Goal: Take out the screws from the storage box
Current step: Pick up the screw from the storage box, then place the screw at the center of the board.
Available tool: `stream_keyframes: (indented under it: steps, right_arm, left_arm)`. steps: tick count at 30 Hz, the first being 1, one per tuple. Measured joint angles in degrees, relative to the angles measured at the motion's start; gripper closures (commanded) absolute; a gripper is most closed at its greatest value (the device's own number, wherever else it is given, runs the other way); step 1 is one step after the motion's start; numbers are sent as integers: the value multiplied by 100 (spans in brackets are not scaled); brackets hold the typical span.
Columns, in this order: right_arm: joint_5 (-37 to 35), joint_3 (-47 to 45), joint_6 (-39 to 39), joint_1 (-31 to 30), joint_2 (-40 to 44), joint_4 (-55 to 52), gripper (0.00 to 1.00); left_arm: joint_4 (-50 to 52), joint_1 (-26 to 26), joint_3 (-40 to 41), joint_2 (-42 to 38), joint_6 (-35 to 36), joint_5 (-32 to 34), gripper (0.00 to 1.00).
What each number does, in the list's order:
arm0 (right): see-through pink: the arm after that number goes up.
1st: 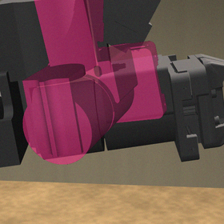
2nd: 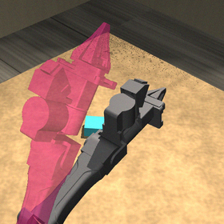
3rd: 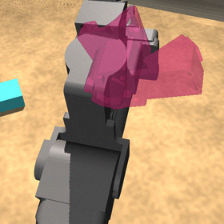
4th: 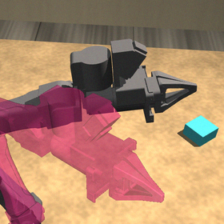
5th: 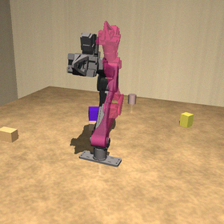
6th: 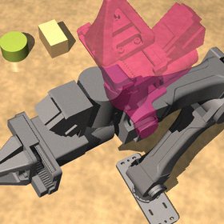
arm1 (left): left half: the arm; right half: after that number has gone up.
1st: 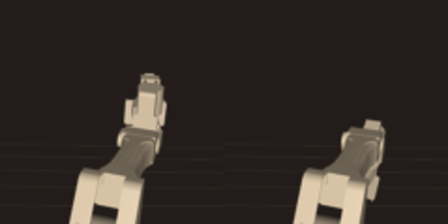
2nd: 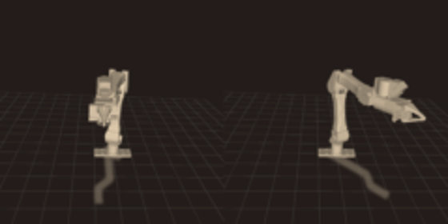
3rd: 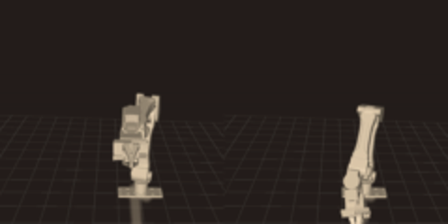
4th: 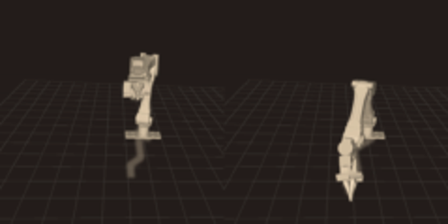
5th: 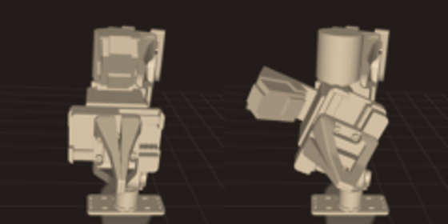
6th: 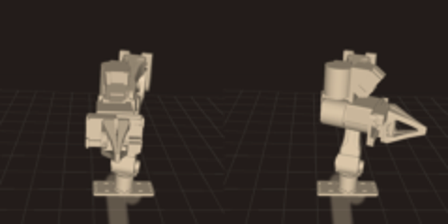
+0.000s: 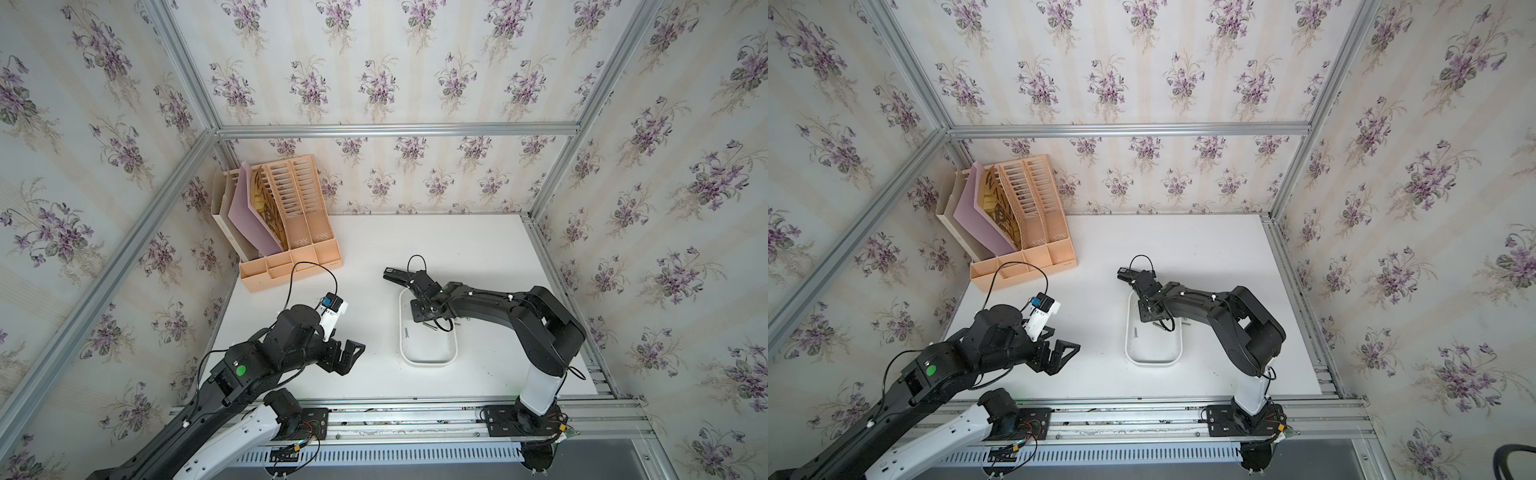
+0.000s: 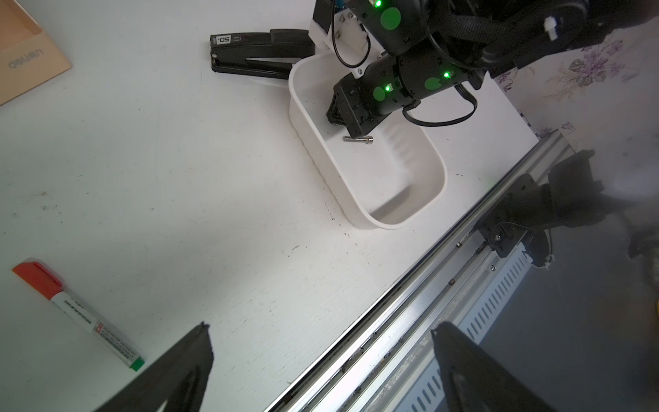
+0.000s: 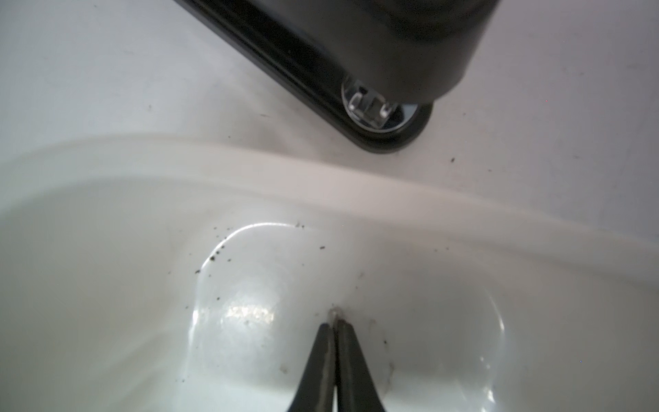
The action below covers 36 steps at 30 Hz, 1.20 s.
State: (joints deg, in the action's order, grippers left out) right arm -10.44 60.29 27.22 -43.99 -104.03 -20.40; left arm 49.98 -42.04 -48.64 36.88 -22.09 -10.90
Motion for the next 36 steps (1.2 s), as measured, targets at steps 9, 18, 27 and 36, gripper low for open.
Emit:
stream_keyframes:
  steps: [9, 18, 27, 36]
  right_arm:
    - [63, -348, -13, 7, 691, 2, 100]
    - [-374, -1207, 136, 72, 2618, 387, 95]
    - [-575, -1961, 660, 1928, 3523, 415, 100]
    - [131, -1958, 881, 2900, 2409, 190, 100]
  left_arm:
    - [0, 0, 0, 0, 0, 0, 1]
    - [0, 0, 0, 2, 0, 13, 1]
    - [2, 0, 0, 11, 0, 20, 1]
    - [2, 0, 0, 13, 0, 22, 1]
